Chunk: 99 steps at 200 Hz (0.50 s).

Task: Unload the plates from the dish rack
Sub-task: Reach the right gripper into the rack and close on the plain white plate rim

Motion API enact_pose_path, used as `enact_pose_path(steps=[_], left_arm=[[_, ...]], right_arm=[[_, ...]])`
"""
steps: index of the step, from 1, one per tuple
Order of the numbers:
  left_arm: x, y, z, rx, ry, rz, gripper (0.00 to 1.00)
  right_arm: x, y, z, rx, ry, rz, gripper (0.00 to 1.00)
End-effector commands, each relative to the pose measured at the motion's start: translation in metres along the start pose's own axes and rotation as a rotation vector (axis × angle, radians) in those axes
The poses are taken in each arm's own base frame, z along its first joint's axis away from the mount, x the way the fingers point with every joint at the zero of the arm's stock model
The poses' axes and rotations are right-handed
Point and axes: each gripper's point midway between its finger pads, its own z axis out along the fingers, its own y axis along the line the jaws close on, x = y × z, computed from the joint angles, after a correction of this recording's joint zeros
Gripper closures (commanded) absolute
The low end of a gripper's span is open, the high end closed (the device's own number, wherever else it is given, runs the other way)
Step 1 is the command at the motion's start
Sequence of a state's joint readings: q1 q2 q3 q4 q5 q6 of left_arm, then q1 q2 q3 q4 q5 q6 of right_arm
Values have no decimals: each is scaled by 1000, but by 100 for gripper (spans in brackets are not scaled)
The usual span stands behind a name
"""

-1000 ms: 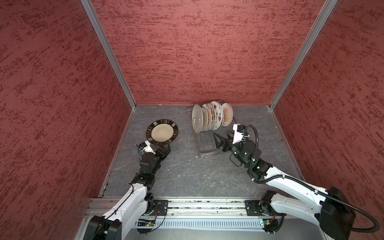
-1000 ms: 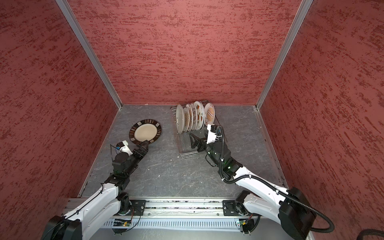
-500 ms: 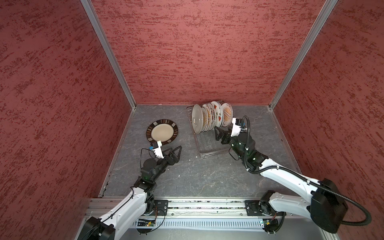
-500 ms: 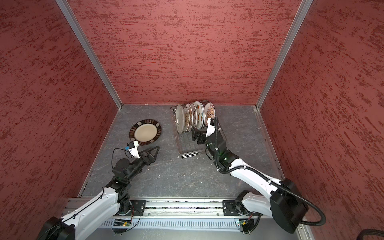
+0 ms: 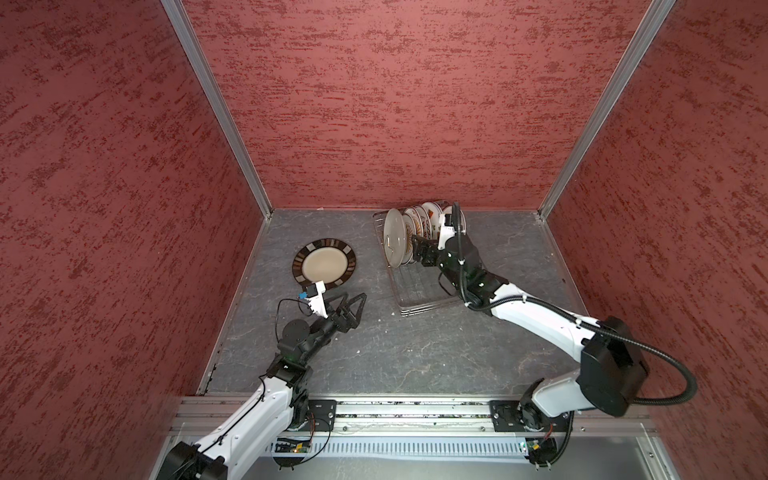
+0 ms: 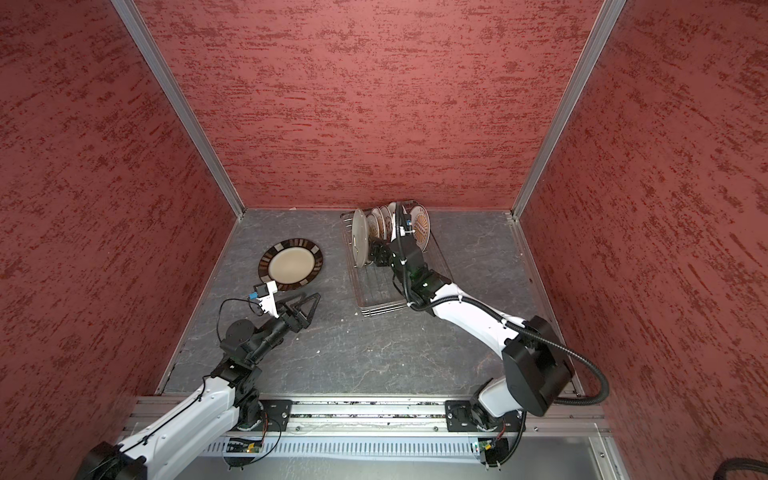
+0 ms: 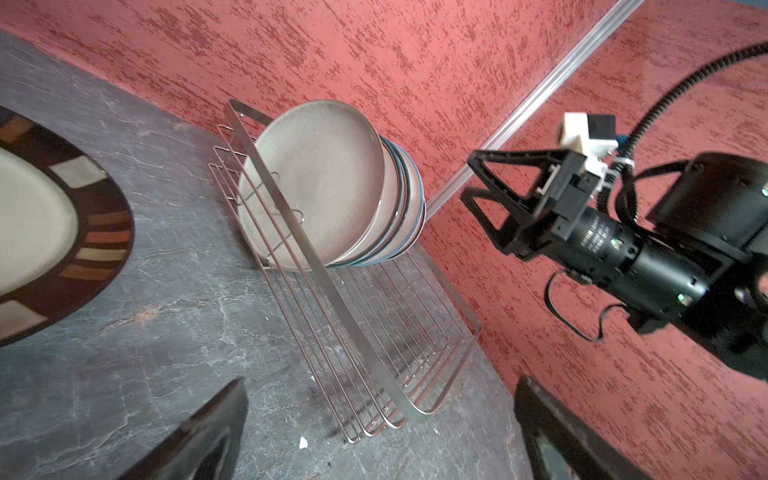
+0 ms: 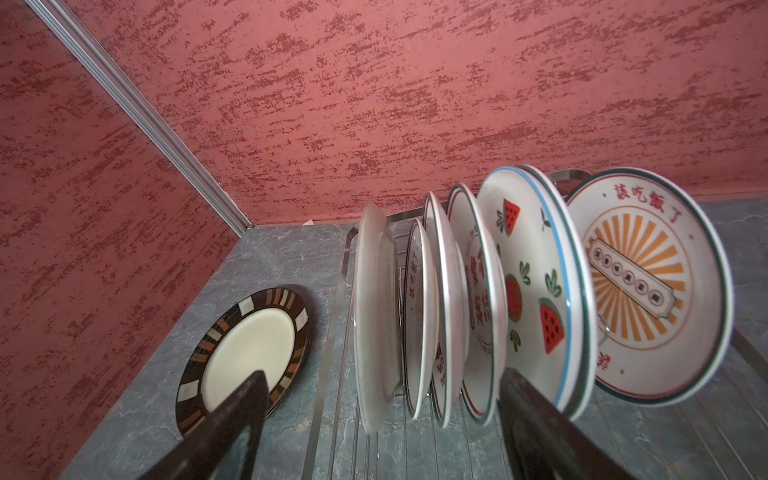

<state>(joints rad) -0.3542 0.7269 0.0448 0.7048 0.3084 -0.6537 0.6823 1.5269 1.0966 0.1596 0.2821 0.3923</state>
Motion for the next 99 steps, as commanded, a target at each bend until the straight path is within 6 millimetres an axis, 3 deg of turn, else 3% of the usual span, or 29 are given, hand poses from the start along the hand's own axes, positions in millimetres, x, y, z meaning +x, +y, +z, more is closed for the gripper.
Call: enact_pose_path(steps=[1,18,64,99], left_arm=[[2,-18,-1,107,14,33,1],[3,-11,3,70,26,25,0],[6,-4,6,31,43,-4,1],[4,-2,3,8,40,-4,0]], right_arm=[[7,3,11,35,51,-59,19],[10,5,23,49,81,-75,32],[19,15,48,74,117,-122,42],[25,5,64,203,130,-171,55]])
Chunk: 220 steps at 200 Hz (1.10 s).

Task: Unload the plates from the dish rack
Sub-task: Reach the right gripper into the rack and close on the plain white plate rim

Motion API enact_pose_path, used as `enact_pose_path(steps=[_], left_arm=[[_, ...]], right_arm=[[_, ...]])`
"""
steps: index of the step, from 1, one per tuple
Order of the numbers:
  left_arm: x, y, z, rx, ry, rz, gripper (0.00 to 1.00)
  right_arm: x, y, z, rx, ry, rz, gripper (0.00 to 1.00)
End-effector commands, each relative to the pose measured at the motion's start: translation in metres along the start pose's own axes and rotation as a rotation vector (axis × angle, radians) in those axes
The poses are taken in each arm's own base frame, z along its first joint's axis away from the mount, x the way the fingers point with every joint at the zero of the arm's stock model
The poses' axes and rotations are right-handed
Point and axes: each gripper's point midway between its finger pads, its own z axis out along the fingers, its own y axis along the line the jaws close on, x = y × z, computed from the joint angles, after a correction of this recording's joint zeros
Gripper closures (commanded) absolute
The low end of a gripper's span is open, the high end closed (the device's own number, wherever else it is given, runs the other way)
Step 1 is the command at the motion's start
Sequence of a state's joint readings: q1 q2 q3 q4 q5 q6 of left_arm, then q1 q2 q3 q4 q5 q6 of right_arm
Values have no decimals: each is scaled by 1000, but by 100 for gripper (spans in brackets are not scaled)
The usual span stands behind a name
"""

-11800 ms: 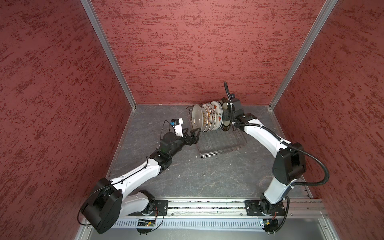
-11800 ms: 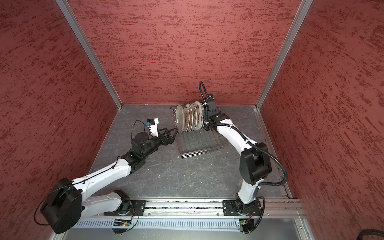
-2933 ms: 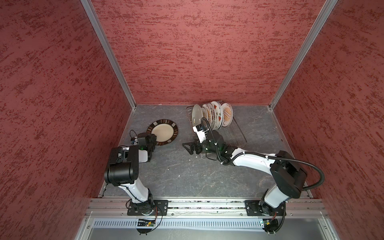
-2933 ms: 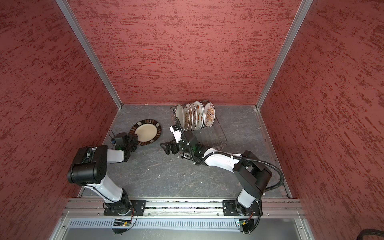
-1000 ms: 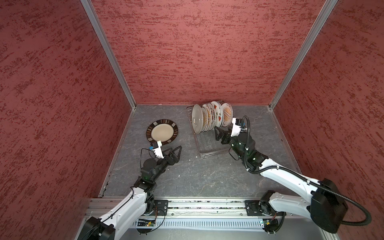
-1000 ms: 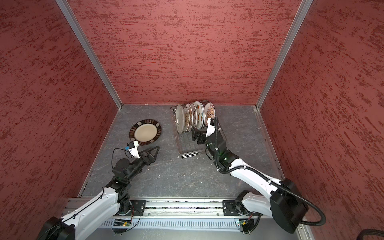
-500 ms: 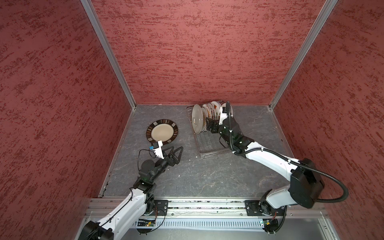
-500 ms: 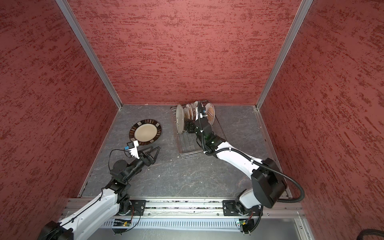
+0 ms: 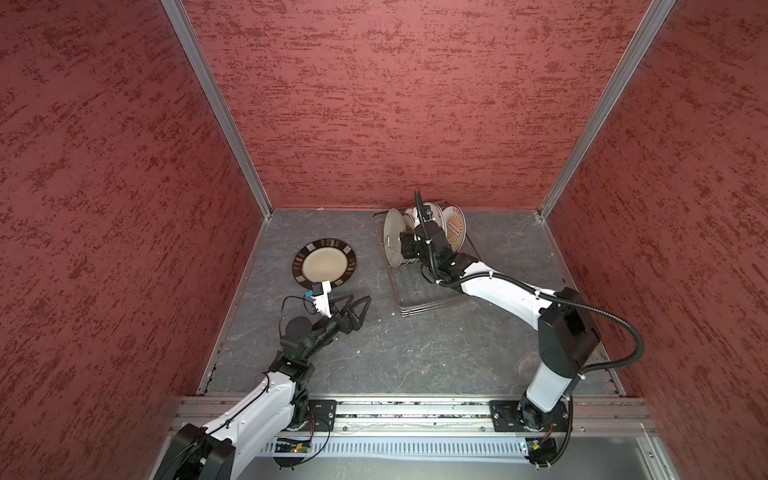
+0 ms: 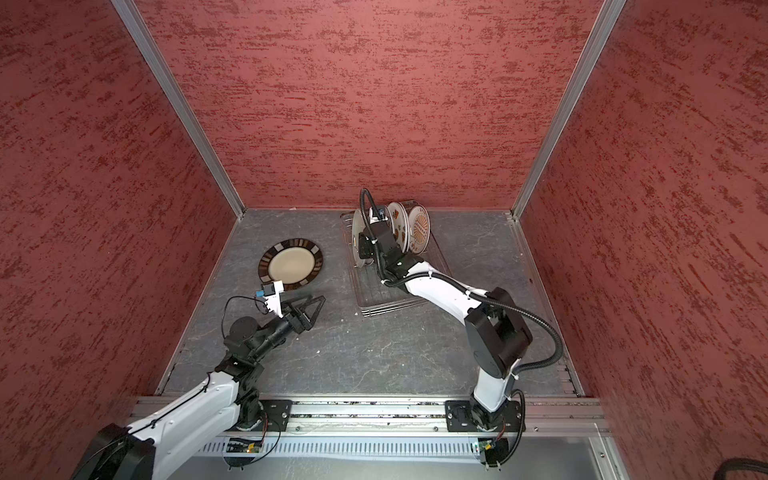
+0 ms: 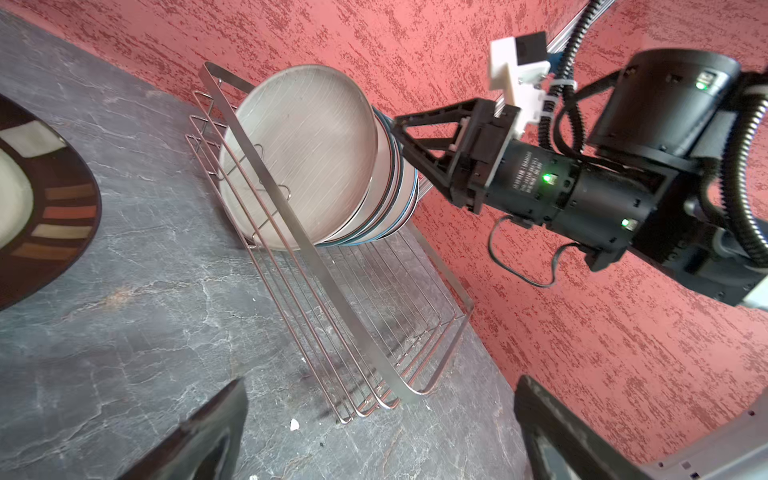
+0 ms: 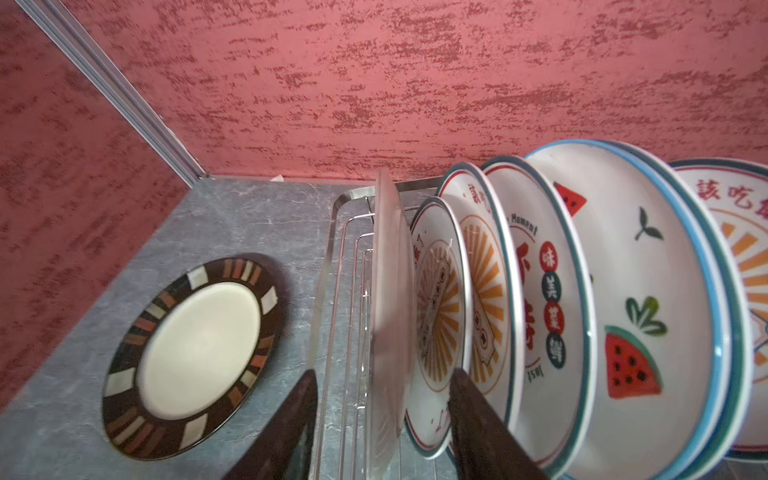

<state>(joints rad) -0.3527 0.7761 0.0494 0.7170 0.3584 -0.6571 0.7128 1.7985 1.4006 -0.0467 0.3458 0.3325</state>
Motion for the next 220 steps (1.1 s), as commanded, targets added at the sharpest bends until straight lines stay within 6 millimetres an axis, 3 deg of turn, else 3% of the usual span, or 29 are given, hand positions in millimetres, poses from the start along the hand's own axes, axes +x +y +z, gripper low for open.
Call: enact_pose_path(steps=[1,81,109,162,187,220], left_arm=[[-7,-3,0,-7,-16,10,1],[-7,3,0,-38,-20,4,1],[-6,-7,-1,20,-22,11,1],[-6,-1,-1,-21,-20,6,1],[-5,-8,-2,19,-13,7,1],[-4,-11,-3,30,-13,6,1]], right_arm=[[-2,-9,5,113,1,-41,55],[13,-14,36,244,36,-95,67],[20,-15,47,296,55,-130,73],[31,-19,58,358,83,-160,74],[31,-21,60,377,76,-161,75],[26,-21,60,387,51,-155,85]])
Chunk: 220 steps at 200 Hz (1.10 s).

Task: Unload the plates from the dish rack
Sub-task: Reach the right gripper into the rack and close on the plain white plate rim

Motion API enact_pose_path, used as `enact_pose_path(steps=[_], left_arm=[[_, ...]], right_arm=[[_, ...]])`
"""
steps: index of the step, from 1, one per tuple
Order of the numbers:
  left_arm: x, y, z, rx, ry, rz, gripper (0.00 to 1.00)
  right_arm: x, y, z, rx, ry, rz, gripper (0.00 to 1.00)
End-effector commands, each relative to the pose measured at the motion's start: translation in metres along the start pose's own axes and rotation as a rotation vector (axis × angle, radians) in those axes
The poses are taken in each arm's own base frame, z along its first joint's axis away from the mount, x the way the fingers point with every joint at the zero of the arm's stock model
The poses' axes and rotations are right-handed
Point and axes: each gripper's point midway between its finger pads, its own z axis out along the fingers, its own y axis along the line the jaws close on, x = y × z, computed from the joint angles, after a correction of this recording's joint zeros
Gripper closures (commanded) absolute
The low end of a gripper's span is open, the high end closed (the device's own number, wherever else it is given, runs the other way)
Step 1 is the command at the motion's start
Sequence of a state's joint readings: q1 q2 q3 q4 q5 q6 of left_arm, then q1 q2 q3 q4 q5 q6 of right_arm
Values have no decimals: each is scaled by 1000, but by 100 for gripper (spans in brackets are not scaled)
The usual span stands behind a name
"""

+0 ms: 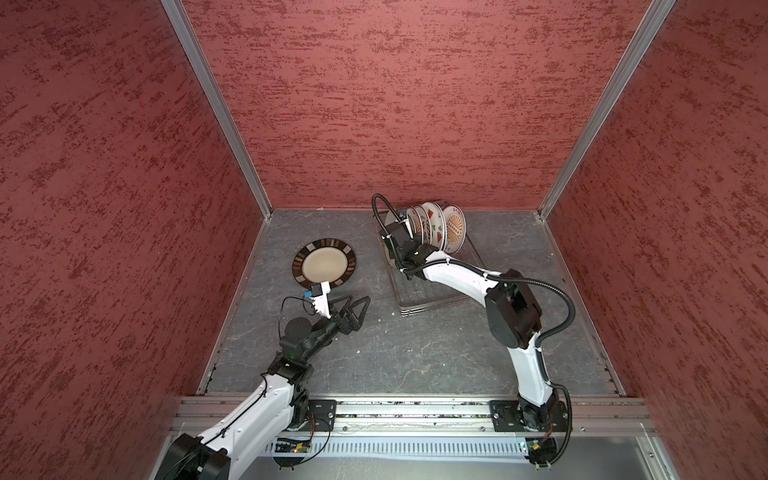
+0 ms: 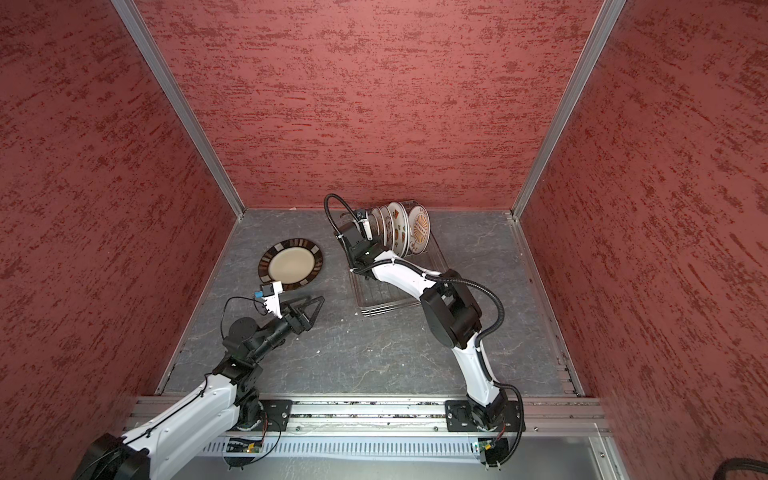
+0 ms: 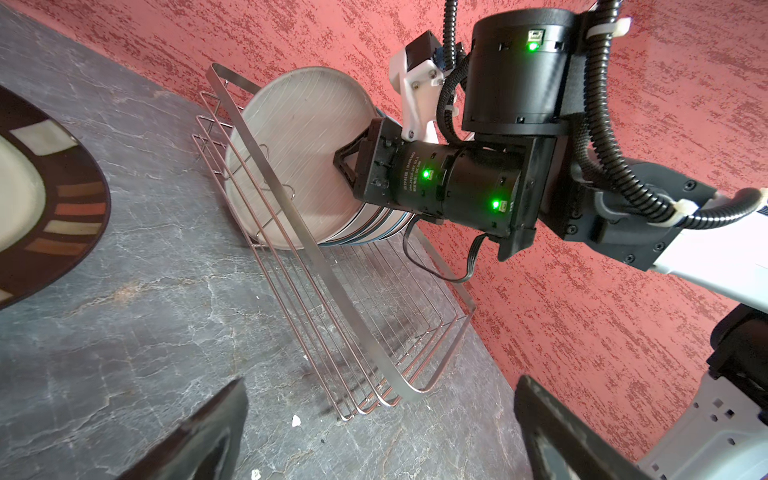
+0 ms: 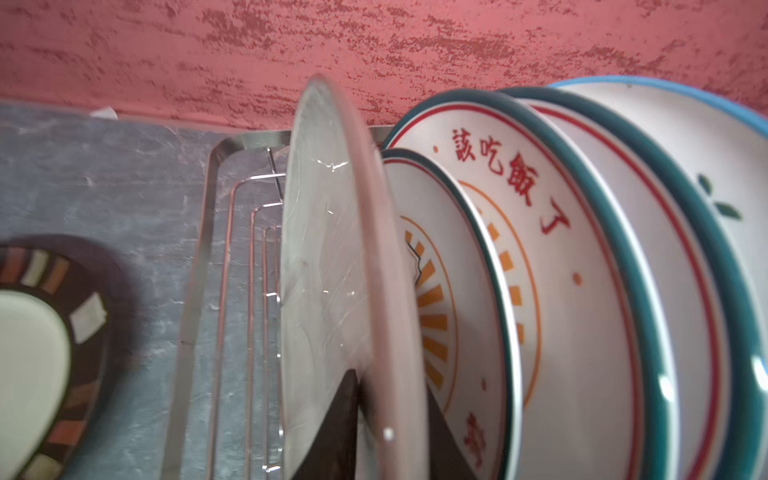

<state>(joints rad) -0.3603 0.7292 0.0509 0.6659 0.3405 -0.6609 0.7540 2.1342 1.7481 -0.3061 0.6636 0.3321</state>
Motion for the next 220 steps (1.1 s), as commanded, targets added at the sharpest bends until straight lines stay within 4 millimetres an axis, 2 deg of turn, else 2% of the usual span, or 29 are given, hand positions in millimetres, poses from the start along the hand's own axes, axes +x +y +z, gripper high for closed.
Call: enact_pose_path(steps=[1,38,75,139,220], left_arm=[[-4,-10,-1,39,-9,11,1],[-5,-9,-3,24,-20,17,1],[-5,-7,-3,16,-21,19,1],[-5,-7,-3,14,-22,19,1],[-5,-7,-3,13,-22,17,1]], right_arm=[[-11,-5,-2,53,-34,-8,85],[-17,-9,-6,81,-53,-16,85],[-31,-12,-13,93,-90,-7,89],[-67,-12,-37,73,-181,24,93],[-87,-22,-65,60,-257,50,96]])
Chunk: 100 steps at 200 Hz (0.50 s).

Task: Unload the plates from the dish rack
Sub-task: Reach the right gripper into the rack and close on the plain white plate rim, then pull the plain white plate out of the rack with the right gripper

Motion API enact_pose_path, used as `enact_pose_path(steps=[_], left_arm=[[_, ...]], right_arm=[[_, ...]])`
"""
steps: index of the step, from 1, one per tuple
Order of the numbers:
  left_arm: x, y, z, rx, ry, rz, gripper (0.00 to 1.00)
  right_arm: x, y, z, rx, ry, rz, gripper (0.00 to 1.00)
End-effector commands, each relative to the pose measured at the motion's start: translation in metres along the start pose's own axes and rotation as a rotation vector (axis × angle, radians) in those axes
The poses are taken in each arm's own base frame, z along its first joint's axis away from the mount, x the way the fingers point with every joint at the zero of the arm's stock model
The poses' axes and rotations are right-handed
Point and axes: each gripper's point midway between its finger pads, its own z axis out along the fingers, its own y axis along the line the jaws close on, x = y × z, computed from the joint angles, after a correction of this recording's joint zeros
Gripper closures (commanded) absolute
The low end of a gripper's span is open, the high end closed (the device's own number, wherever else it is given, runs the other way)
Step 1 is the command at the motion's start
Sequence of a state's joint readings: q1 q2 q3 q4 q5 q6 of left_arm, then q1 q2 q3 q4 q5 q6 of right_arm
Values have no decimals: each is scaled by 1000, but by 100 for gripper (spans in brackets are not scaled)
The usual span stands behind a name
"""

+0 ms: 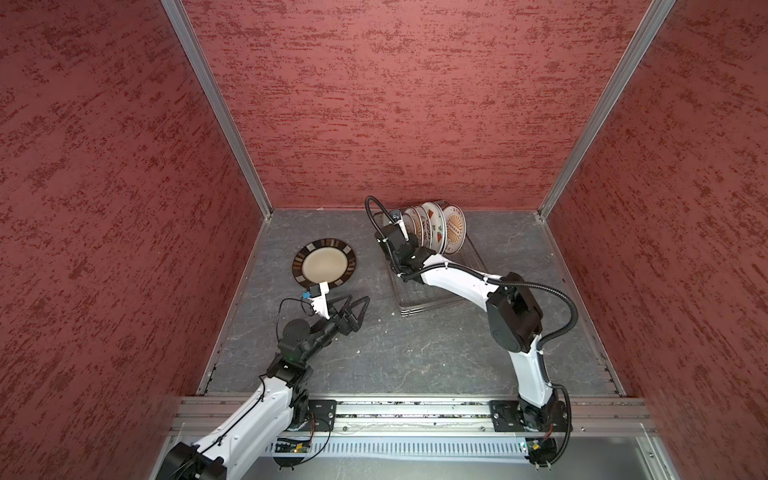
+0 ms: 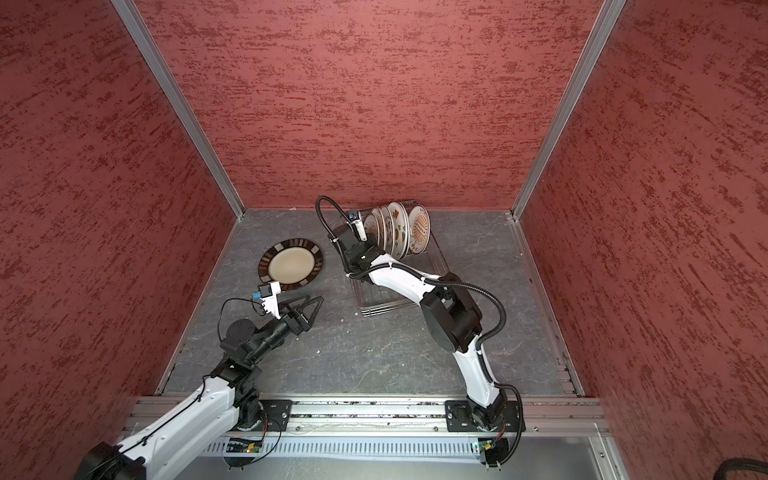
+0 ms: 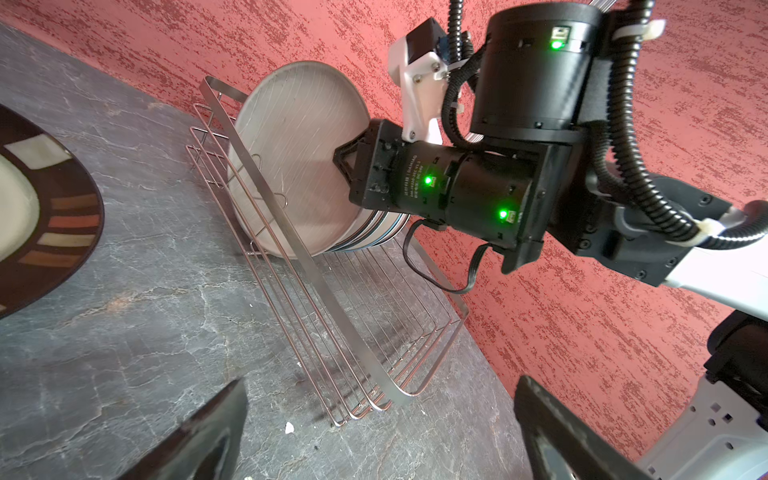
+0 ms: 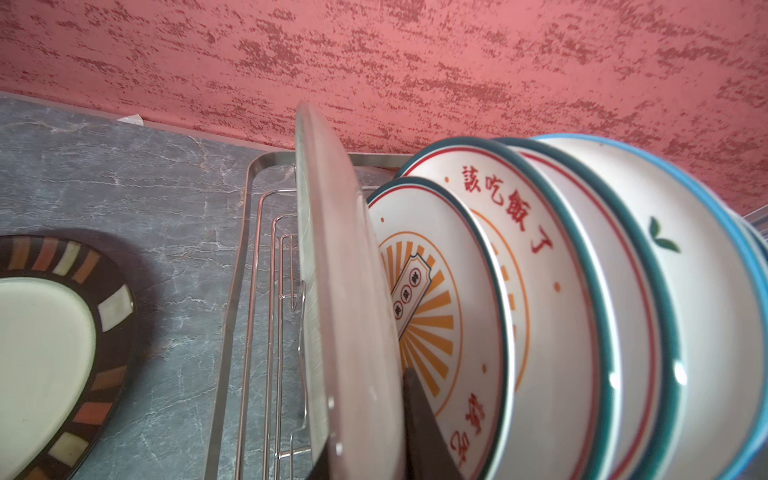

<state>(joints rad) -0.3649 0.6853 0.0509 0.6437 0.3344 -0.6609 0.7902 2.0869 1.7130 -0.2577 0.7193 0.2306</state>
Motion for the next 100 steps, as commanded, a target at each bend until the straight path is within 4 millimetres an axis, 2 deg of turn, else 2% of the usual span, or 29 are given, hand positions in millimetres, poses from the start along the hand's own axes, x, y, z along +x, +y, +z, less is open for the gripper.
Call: enact_pose_path(steps=[1,54,100], left_arm=[[-1,-1,0,0,-6,9,1],[-1,0,0,-4,-4,12,1],[-1,1,0,-11,-6,7,1]], right_arm=[[-73,-34,-38,65,-189,128,96],[-81,-42,-62,40,-237,151,97],[-88,-48,-92,-23,-298,190,97]])
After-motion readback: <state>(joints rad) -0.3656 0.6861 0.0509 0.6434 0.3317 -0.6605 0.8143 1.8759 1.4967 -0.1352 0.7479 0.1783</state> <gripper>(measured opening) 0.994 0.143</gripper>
